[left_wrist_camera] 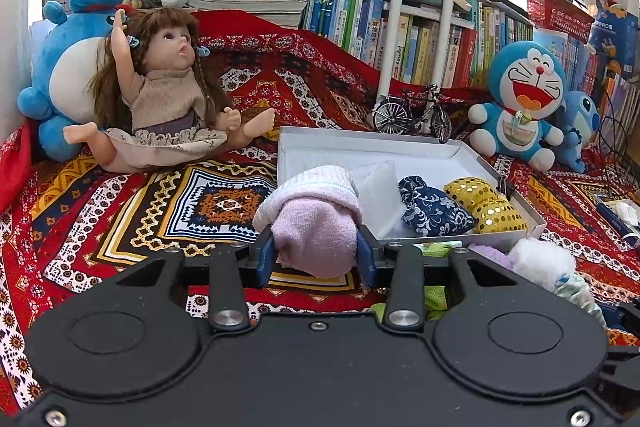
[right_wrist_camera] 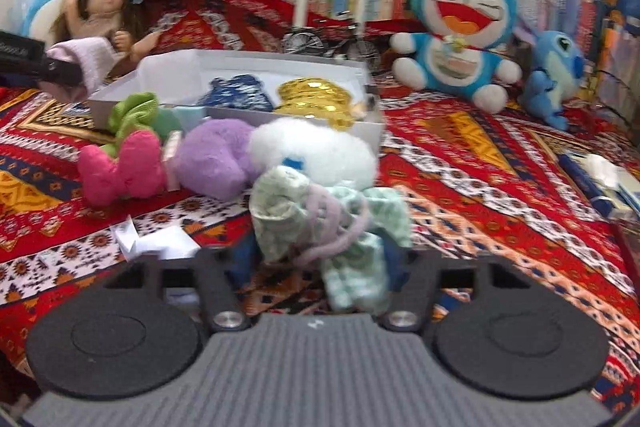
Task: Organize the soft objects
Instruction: 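Carry the sock ball and striped cloth into the white box and open both tools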
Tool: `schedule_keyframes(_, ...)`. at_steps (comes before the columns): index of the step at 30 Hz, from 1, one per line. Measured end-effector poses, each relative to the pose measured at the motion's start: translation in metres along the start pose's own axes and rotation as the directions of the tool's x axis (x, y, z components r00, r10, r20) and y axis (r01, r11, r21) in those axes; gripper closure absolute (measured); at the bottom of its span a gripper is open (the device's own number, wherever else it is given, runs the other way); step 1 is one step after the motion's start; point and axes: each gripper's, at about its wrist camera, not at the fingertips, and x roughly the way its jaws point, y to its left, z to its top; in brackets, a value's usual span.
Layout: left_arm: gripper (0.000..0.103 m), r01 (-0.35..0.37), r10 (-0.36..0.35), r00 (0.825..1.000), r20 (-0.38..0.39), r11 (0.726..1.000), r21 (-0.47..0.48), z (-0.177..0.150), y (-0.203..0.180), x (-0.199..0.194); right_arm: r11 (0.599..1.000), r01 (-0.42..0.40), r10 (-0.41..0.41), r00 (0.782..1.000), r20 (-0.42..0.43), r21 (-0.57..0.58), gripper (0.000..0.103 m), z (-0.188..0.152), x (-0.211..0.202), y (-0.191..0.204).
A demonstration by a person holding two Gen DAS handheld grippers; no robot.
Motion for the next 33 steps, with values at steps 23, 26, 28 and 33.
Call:
schedule_keyframes(23,0.064,0.017,-0.017,1.0,0.02,0.999,-0.041,0.031,0.007,0.017,0.974,-0.112,0.087,0.987,0.133,0.199,0.062,0.066,-0.021,-0.046)
schedule_keyframes(26,0.064,0.019,-0.018,1.0,0.025,0.999,-0.044,0.039,0.008,0.026,0.952,-0.182,0.152,0.979,0.138,0.245,0.062,0.082,-0.011,-0.053)
schedule_keyframes(28,0.064,0.019,-0.018,1.0,0.02,0.999,-0.044,0.043,0.007,0.034,0.938,-0.219,0.187,0.972,0.14,0.269,0.062,0.09,-0.004,-0.055)
schedule_keyframes(33,0.064,0.022,-0.021,1.0,0.017,0.998,-0.056,0.052,0.005,0.051,0.909,-0.293,0.267,0.956,0.123,0.298,0.062,0.111,0.021,-0.051)
